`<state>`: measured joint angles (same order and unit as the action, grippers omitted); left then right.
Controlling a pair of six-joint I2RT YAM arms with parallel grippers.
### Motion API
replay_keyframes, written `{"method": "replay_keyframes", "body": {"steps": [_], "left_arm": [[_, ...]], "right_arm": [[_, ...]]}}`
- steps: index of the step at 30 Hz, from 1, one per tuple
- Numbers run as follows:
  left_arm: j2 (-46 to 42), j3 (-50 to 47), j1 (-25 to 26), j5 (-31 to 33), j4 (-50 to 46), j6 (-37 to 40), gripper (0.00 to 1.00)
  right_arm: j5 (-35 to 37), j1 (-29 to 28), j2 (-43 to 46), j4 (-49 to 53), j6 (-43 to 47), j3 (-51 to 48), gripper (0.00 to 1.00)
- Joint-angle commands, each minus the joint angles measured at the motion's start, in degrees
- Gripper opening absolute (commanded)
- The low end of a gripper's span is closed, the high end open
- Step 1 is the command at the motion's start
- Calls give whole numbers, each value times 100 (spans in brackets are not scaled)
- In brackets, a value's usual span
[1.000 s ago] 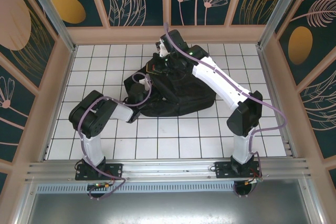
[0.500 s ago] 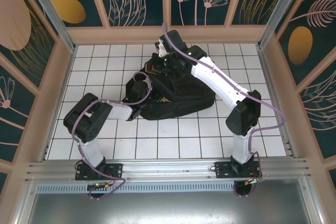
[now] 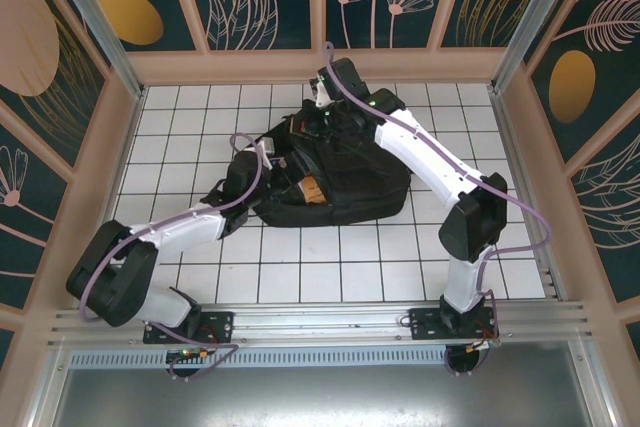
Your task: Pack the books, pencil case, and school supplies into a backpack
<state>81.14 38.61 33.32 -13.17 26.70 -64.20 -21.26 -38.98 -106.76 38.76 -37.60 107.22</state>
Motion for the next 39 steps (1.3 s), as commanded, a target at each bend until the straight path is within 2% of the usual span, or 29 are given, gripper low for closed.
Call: {"method": "replay_keyframes", "body": {"steps": [1,11,14,16,20,24,29,30,36,39], "left_arm": [[-468,37,-14,279,-399,291,82],[-1783,245,-112,1665,-2554,991,85],[-2325,208,-167,2561,-3245,1148,99],[-2707,108,-288,2968,-3499,1126,99],[-2979,323,-705,3101,-4029,1072,98],[-2832,729,-752,3195,-4348,1274,98],[-2991,791,-753,3249,-4271,1532,98],[-3028,789,-748,3244,-4253,1614,98],[-2974,834,-744,2890,-4320,2044,99],[-2916,829,-749,2916,-4348,2131,99]], "right_arm": [[253,47,159,-97,148,-115,0],[245,40,212,-131,175,-306,0],[178,32,200,-209,160,-389,0],[117,-16,145,-293,127,-415,0],[-84,-210,-154,-517,-42,-401,0],[-472,-409,-456,-1148,-520,-591,0],[-547,-607,-913,-1278,-695,-318,1],[-538,-632,-972,-1275,-707,-264,5],[-179,-637,-826,-1029,-589,-20,47],[13,-587,-517,-982,-502,-190,55]]}}
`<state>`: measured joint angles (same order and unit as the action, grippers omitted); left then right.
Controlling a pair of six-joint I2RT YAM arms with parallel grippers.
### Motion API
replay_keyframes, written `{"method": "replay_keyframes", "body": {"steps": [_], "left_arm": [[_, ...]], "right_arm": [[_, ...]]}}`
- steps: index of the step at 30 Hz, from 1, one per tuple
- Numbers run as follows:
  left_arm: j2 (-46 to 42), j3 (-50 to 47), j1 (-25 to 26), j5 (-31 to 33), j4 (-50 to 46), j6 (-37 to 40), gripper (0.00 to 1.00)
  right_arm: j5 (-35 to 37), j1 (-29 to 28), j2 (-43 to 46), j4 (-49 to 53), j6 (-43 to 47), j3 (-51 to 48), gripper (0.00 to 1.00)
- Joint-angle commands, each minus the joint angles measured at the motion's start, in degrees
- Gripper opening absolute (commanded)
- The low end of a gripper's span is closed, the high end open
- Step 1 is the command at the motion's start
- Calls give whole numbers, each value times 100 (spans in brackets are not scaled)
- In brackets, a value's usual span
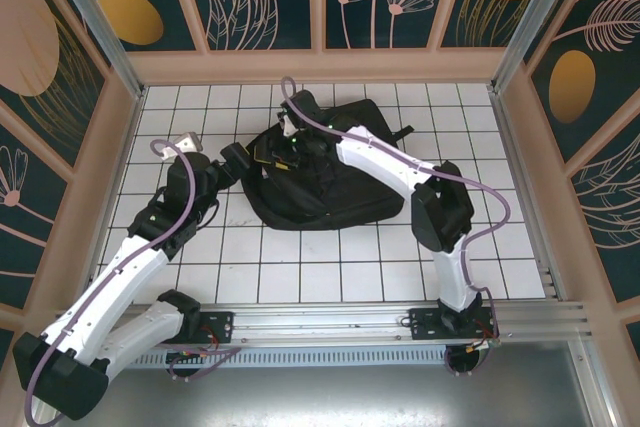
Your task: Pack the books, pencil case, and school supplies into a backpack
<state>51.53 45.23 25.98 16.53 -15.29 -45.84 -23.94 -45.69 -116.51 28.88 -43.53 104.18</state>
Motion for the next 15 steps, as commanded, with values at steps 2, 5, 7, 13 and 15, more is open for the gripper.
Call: {"method": "replay_keyframes", "body": {"steps": [2,5,7,13,15], "left_arm": [[133,212,-14,-92,-133,372,98],[357,283,-14,-204,-124,392,98],[445,325,-17,-231,-111,384,99],[437,389,-14,-181,-44,420,98],[477,418,-14,-172,-70,506,99]], "right_arm": [[249,143,679,-31,164,-143,60],[185,171,887,38,332,-276,65],[228,149,991,142,492,-263,70],[185,215,1204,109,447,-274,76],[463,282,1301,208,393,-337,71]]}}
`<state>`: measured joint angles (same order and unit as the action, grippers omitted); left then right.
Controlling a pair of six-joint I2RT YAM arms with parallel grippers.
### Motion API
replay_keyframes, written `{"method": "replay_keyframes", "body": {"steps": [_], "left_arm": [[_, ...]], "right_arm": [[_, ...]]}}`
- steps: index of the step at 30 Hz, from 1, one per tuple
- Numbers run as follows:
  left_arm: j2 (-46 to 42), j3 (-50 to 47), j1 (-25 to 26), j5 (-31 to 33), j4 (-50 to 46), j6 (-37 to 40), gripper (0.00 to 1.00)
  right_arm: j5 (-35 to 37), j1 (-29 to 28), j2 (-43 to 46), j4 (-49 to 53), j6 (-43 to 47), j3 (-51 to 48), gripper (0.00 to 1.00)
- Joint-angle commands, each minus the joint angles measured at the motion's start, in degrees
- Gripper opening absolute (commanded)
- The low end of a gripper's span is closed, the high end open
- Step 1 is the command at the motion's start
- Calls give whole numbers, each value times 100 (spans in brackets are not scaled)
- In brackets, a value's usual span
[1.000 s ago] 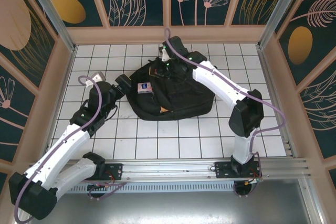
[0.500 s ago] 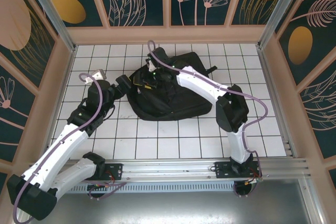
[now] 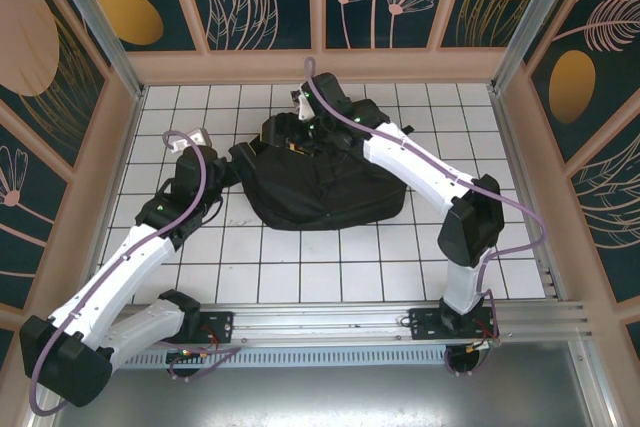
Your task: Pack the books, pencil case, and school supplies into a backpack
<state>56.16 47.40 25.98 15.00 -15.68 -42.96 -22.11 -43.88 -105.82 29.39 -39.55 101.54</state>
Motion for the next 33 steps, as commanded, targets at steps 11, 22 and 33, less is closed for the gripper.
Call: {"method": "replay_keyframes", "body": {"steps": [11,22,33], "left_arm": [[1184,690,-379,321,551,70,98],[5422,4189,-976,-1887,334,856,98],[7663,6635,-1159,-3826,351,1125,98]], "right_arm": [[2272,134,2836,-15,-533,-3735,57],[2327,364,5128,50,-1073,-6281,44],[2005,739,4805,-864,-1418,-7271,6]]}}
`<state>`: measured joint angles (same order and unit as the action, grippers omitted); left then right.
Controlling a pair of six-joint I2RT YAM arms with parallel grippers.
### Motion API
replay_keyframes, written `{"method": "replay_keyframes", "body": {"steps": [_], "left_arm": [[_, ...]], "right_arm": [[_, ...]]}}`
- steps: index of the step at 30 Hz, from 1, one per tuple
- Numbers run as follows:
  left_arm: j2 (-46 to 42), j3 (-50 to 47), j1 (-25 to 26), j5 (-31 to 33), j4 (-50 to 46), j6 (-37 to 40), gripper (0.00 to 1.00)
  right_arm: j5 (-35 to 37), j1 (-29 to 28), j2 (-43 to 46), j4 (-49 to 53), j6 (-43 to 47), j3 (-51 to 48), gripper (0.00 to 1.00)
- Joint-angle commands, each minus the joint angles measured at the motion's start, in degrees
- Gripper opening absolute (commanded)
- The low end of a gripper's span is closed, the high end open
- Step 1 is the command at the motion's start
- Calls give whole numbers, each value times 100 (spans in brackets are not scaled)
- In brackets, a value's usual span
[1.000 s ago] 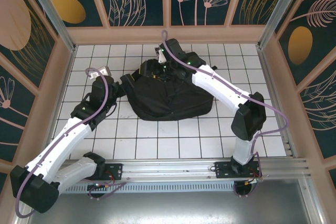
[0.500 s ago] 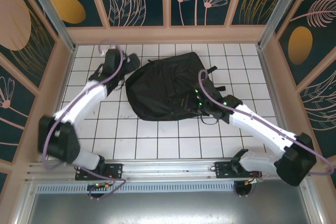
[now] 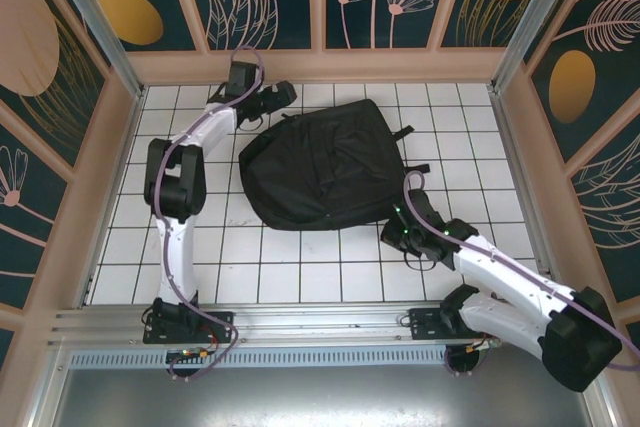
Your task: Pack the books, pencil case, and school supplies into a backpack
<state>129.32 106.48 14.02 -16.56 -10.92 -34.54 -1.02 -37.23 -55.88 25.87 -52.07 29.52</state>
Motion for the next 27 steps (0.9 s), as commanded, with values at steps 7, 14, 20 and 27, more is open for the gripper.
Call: {"method": "replay_keyframes", "body": {"steps": [7,14,20,27], "left_arm": [[1293,1406,30,-1878,123,-258,98],[846,-75,35,-2622,1793,-1226,98],[552,-932,24,-2669,2174,-1387,99],[-676,-3010,22,-2301,3473,-2092,98]], "right_arm": [[-531,527,-636,-1413,-437,-216,0],[-952,1373,-881,-2353,-592,-560,0],[-1284,1868,-1614,-2756,-371,-211,0],[-1629,2374,-2789,-2774,112,1011,0]]}}
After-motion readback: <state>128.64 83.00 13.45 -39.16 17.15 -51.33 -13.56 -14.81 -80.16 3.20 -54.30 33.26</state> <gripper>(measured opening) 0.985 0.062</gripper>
